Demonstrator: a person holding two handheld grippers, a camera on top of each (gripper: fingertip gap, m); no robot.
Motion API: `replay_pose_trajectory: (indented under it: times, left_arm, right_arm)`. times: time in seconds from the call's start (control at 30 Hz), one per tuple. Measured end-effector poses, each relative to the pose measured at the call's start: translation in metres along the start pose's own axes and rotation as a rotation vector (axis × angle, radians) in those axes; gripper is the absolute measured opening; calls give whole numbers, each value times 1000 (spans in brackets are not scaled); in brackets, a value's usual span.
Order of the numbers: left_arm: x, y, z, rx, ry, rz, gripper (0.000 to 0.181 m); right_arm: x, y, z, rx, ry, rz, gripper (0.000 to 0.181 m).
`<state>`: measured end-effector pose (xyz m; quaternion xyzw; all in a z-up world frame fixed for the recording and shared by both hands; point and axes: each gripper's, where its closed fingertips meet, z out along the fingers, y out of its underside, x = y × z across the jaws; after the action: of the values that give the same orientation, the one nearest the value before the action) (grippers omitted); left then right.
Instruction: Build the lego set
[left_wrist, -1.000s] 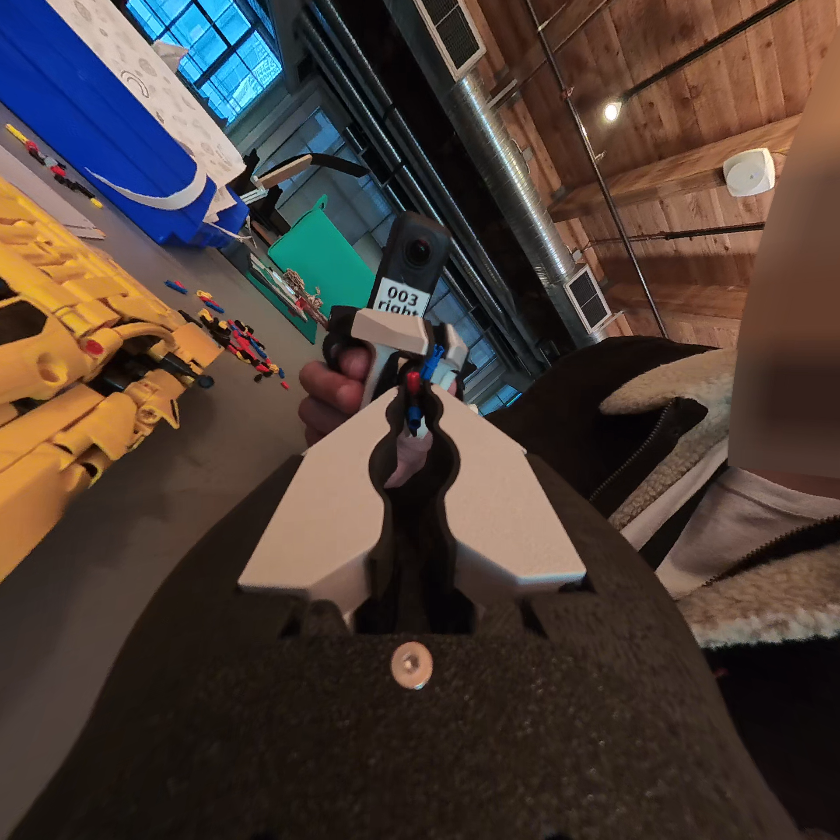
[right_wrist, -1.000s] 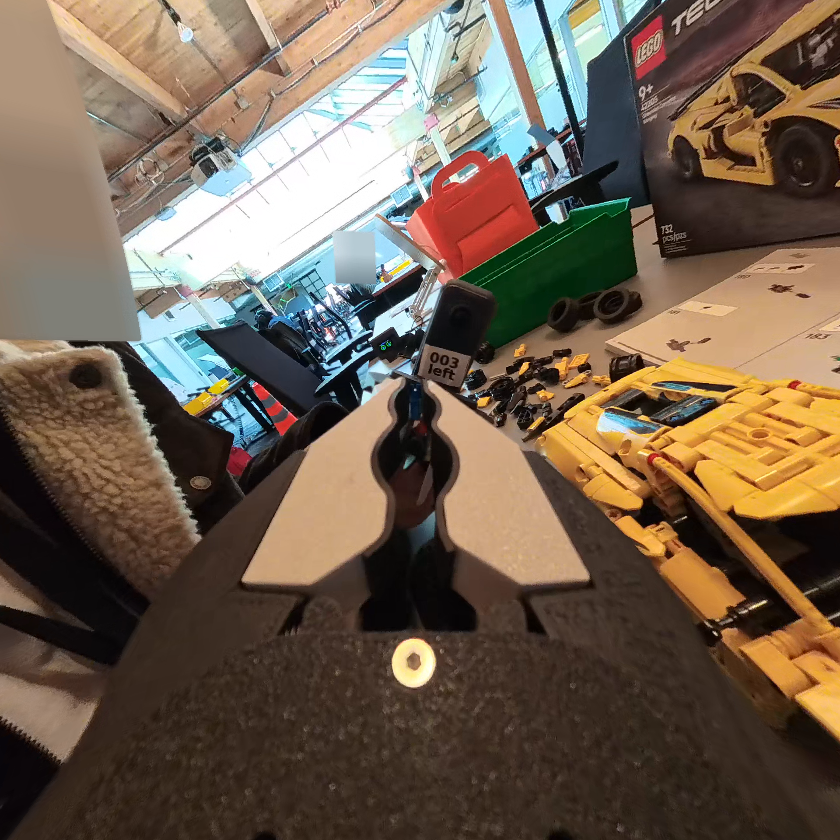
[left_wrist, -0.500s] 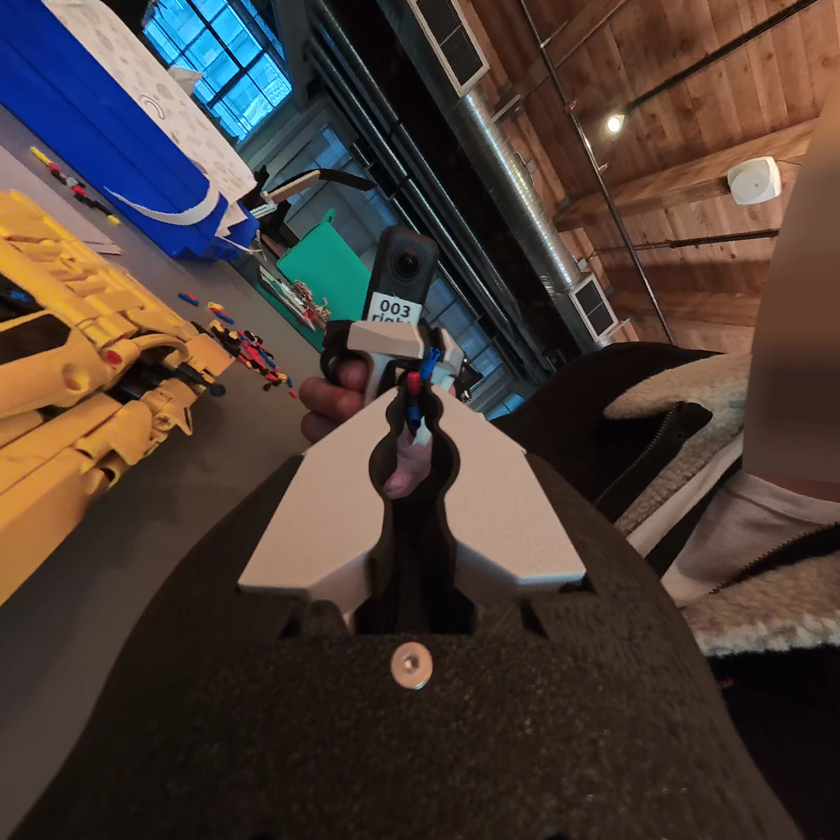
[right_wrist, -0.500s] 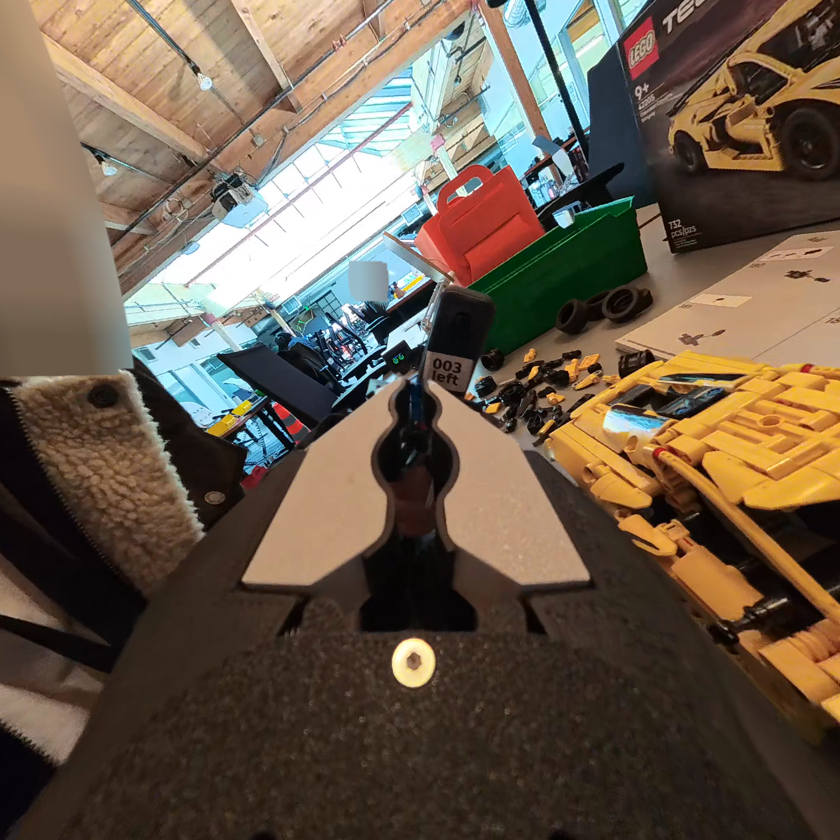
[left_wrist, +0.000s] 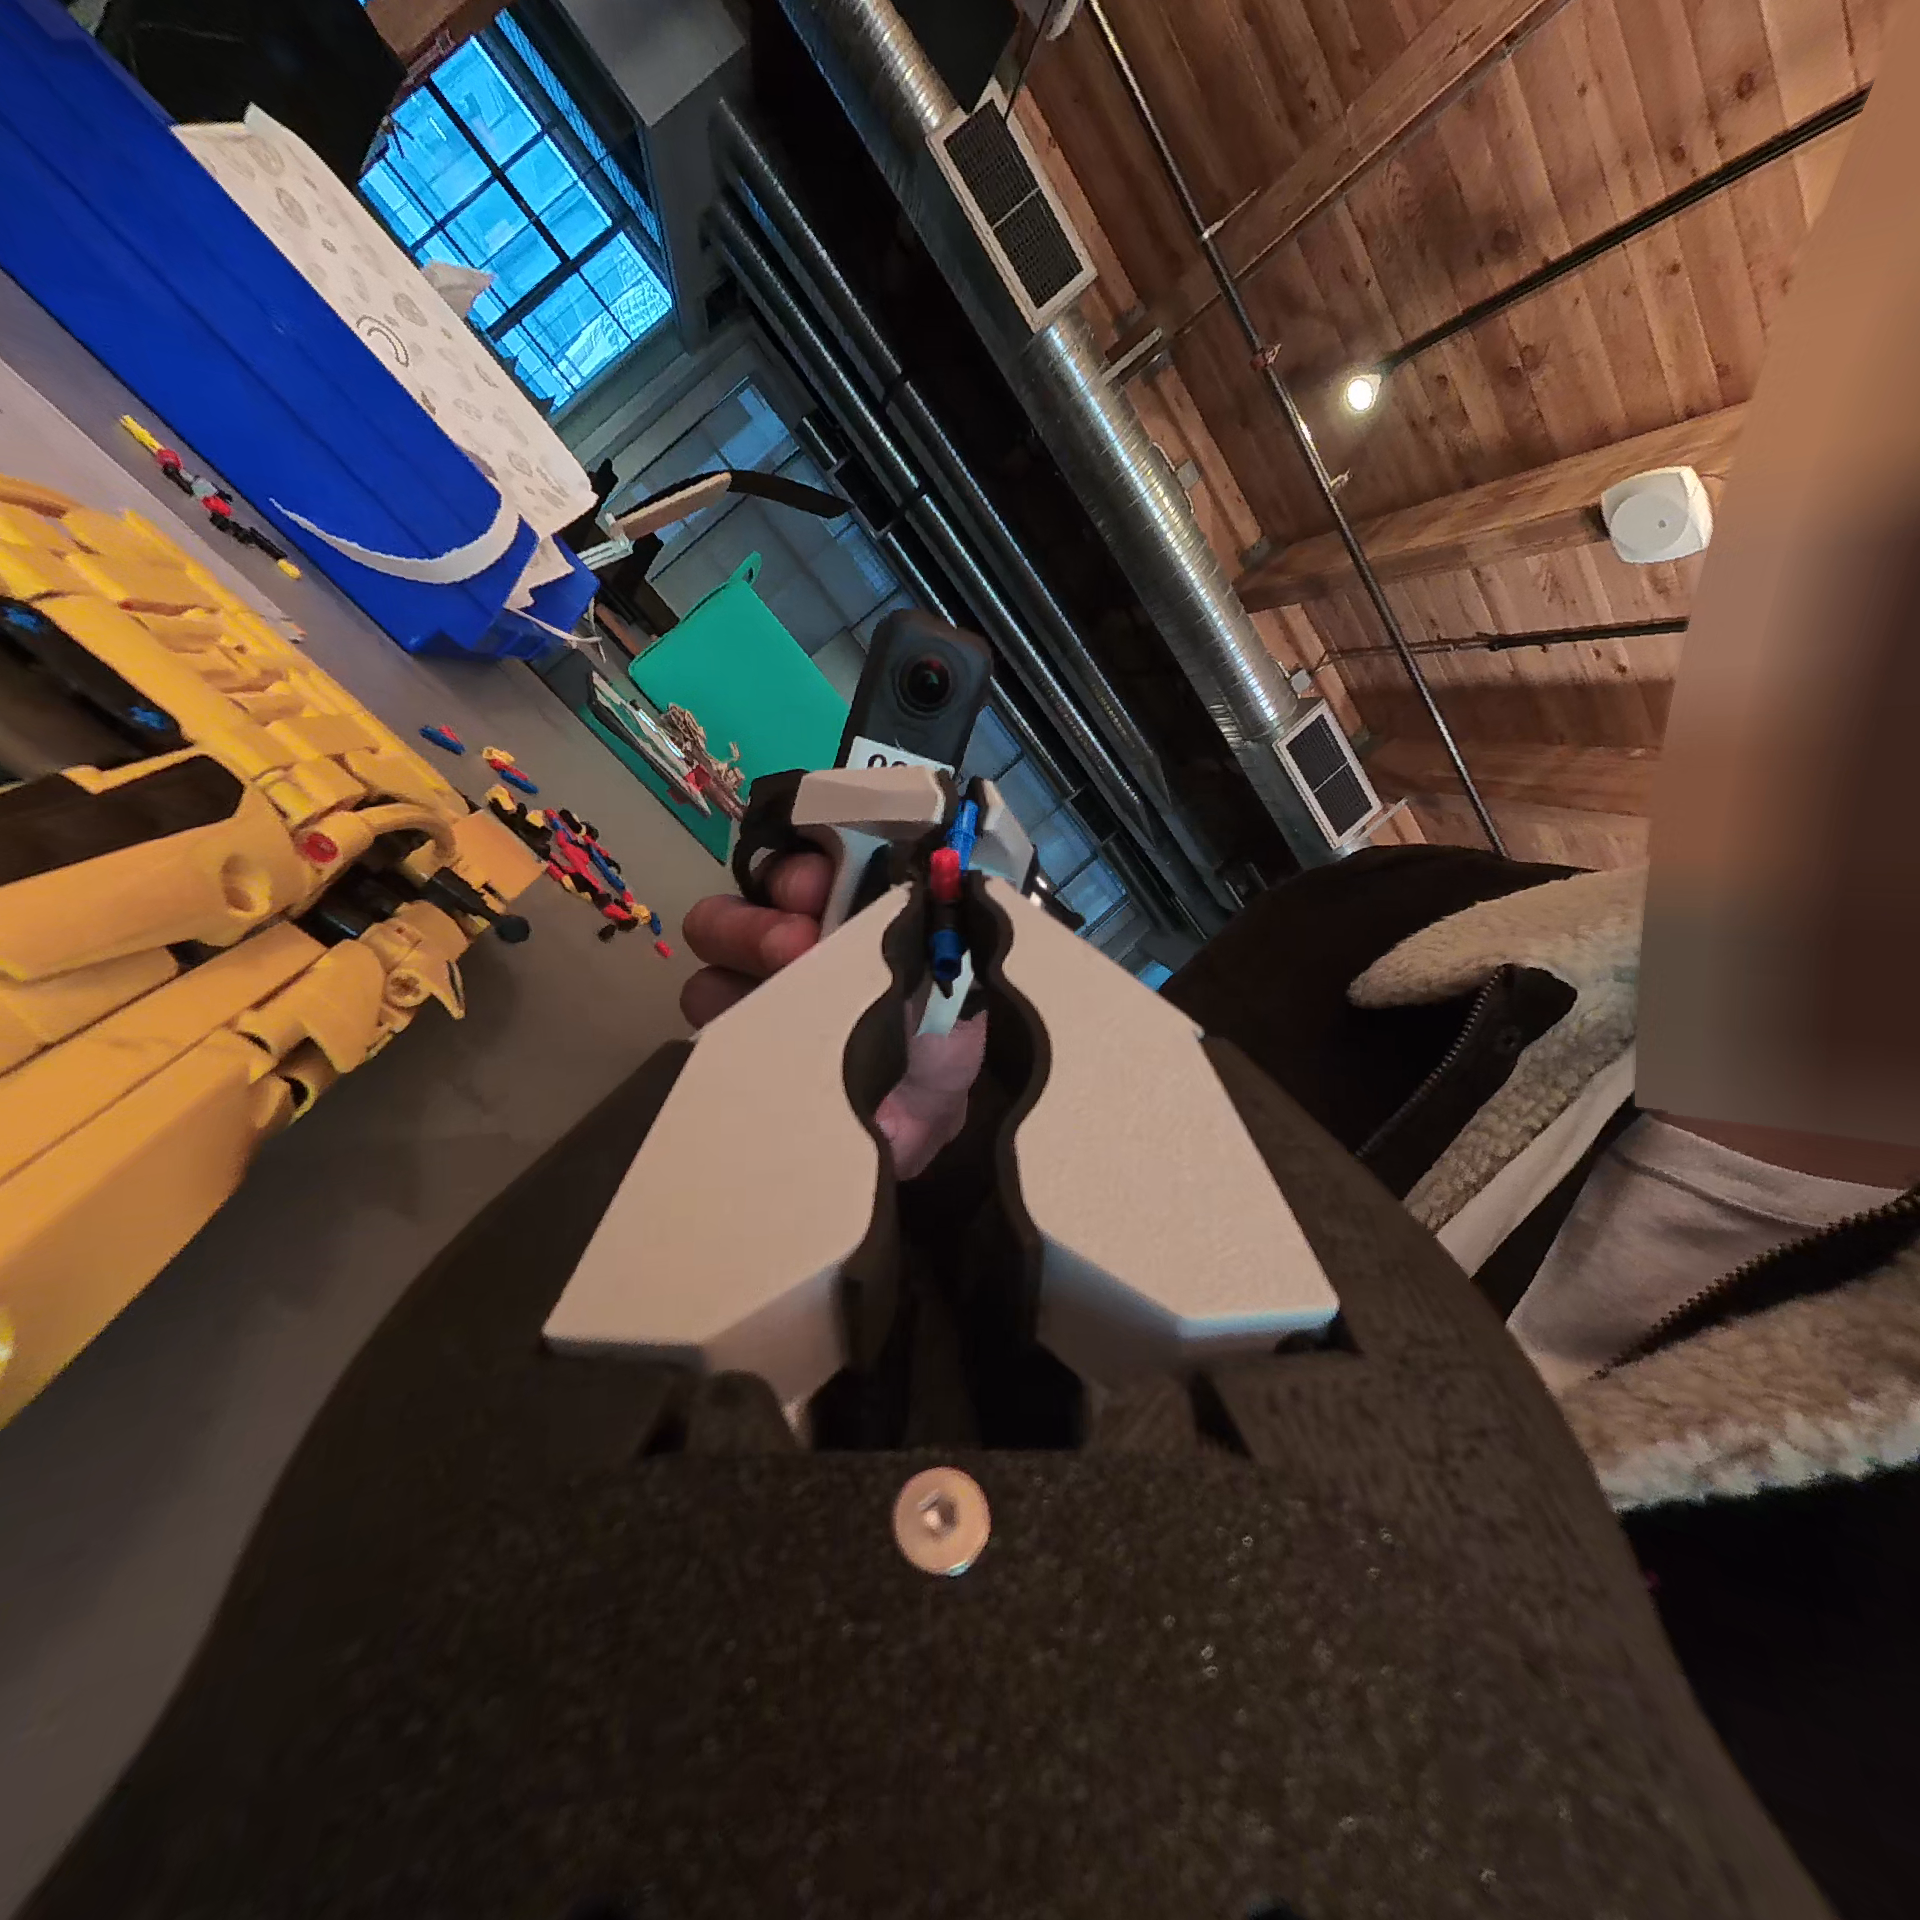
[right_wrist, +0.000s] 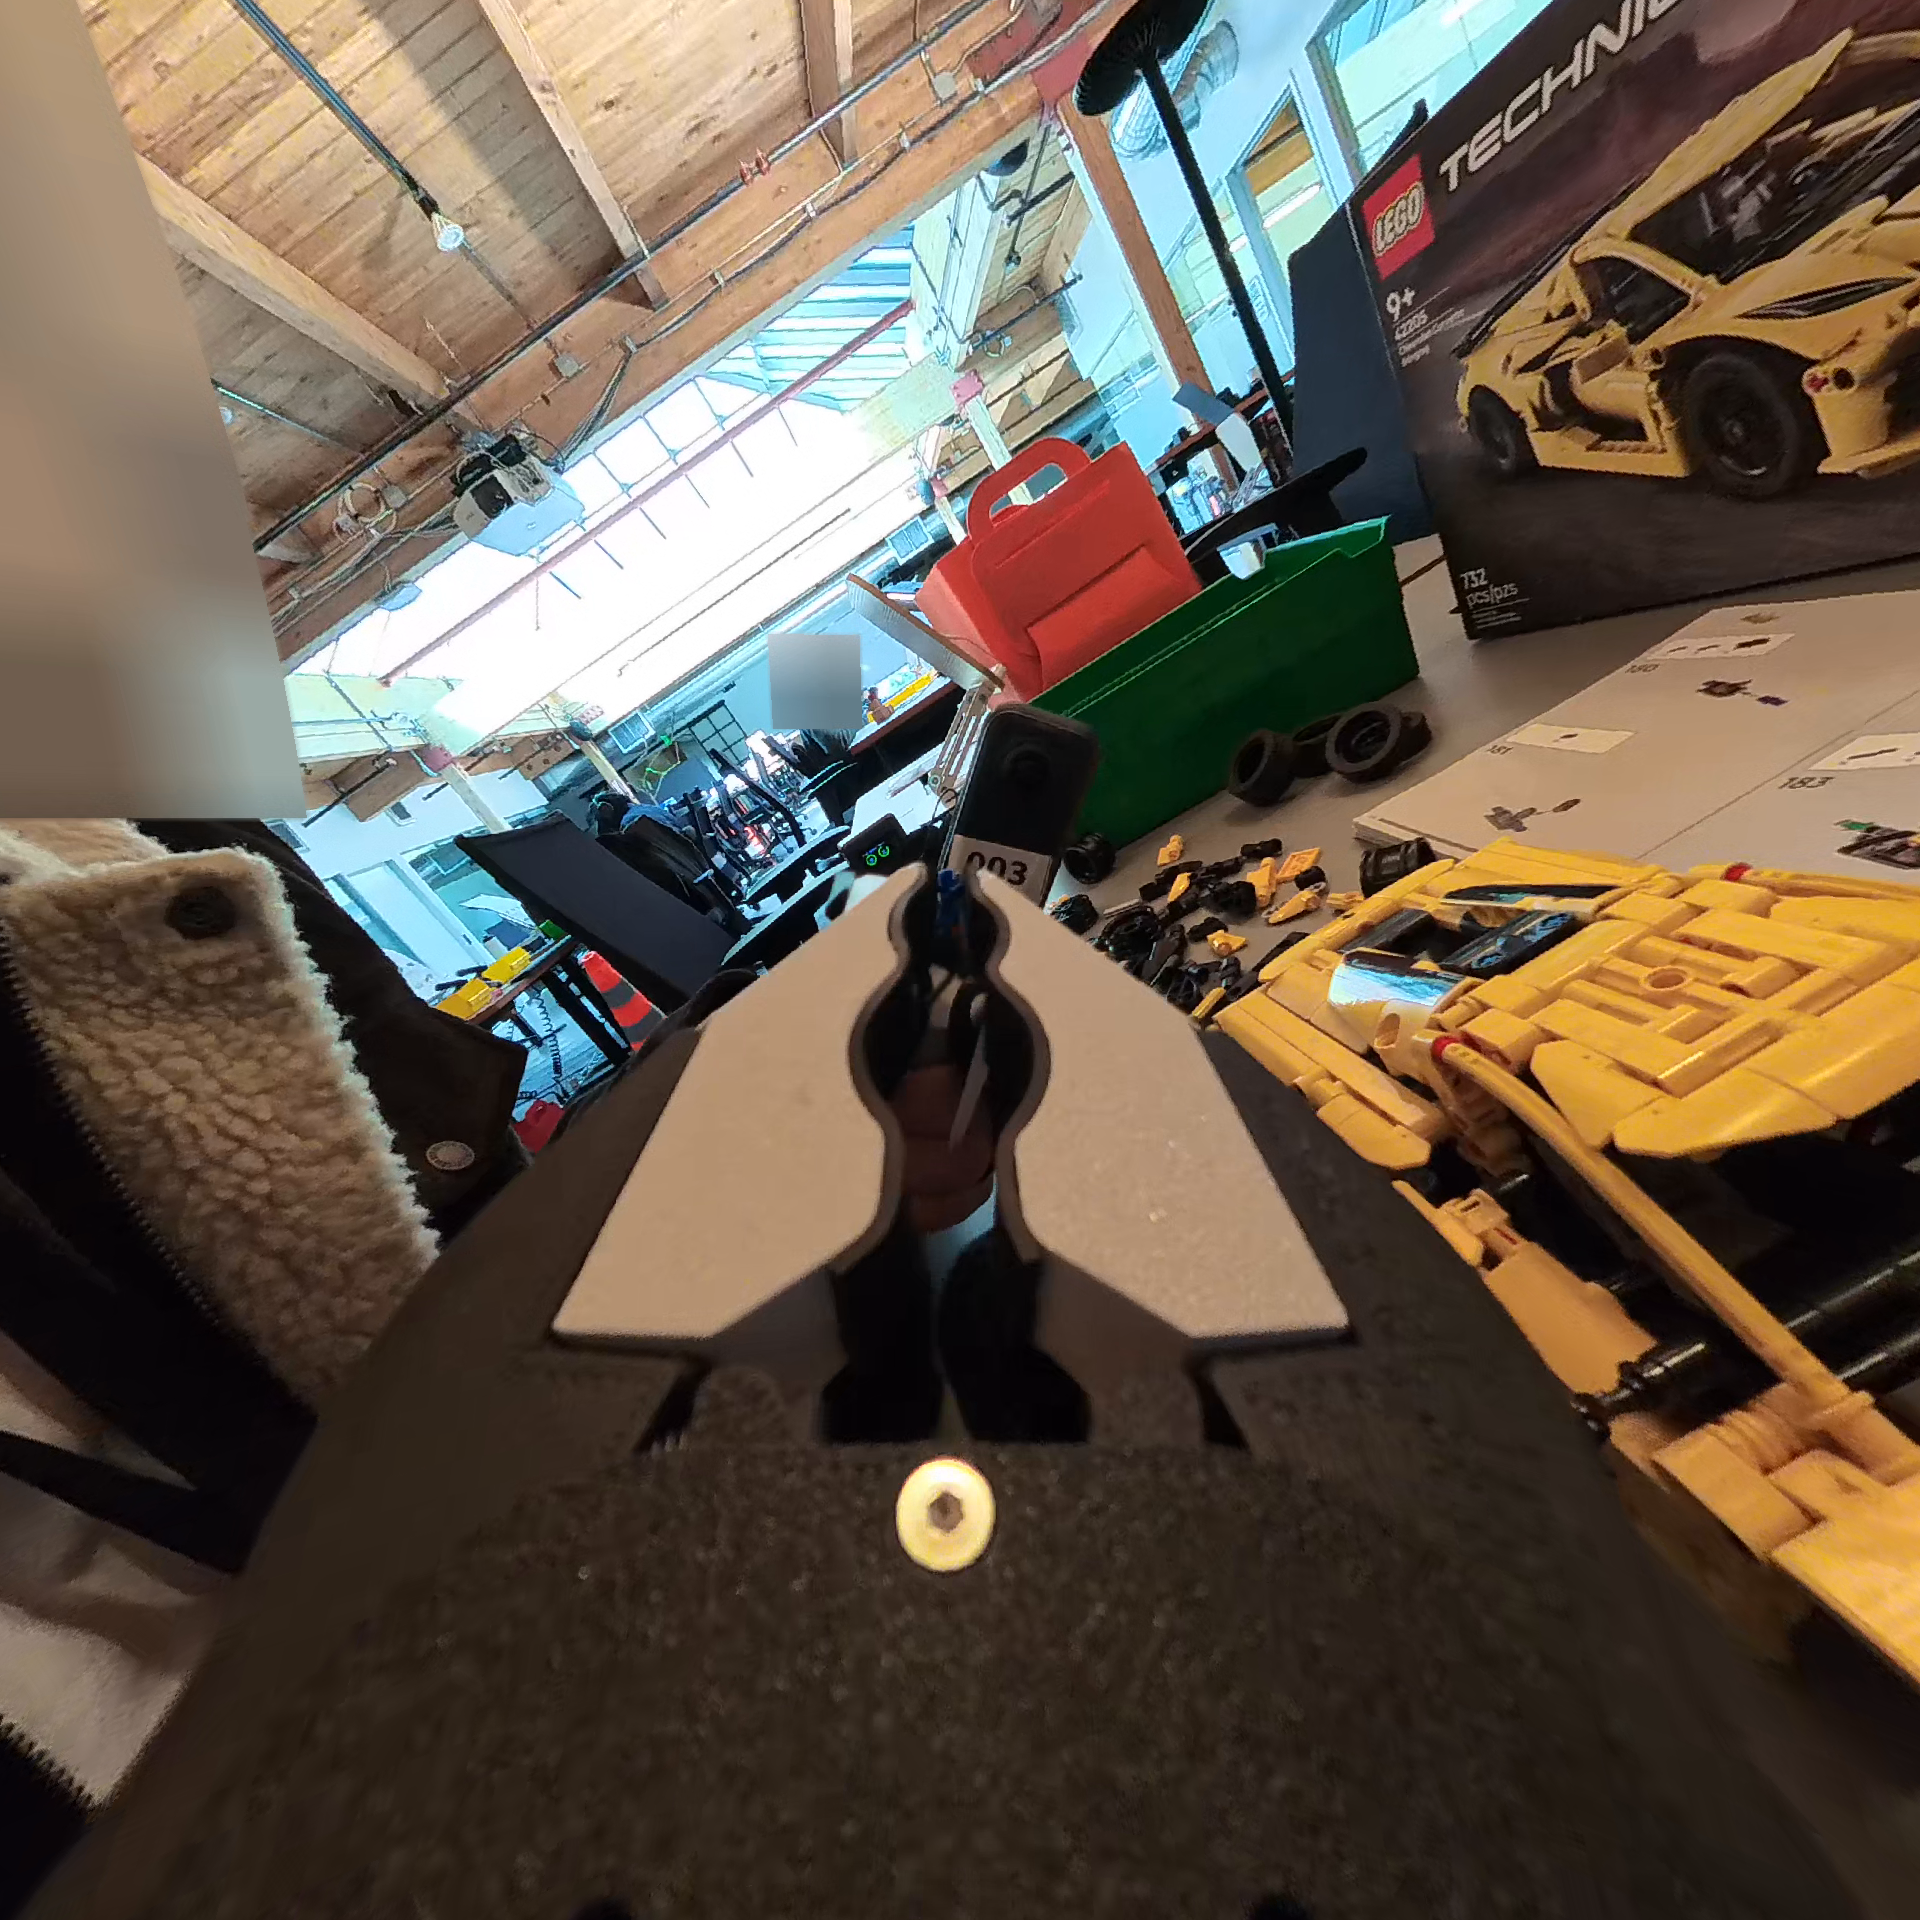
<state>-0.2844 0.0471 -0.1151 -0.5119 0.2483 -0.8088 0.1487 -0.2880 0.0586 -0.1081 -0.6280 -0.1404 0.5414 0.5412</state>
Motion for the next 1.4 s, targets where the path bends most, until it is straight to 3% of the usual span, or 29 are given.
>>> replay_pose_trajectory:
  times: [0.27, 0.33, 0.47, 0.53, 0.7, 1.2, 1.4]
  left_arm:
    - [-6, -2, -4, 6, -38, 0, 6]
    - [-18, -3, -9, -5, -131, 37, 7]
    - [-31, 4, -9, -70, -252, 127, 7]
    - [-33, 9, -7, -100, -265, 139, 7]
    - [-34, 12, -6, -111, -257, 118, 7]
    - [-34, 16, -4, -132, -254, 119, 7]
    - [-34, 17, -4, -136, -248, 110, 7]
  right_arm:
    - [7, 1, -11, -80, 41, -59, 2]
    - [20, 10, -28, -240, 119, -163, 2]
    - [57, 61, -87, -747, 328, -480, 3]
    - [70, 78, -111, -858, 375, -516, 3]
    - [76, 91, -132, -877, 374, -404, 4]
    - [81, 96, -136, -943, 402, -477, 3]
    - [73, 100, -152, -1028, 362, -474, 3]
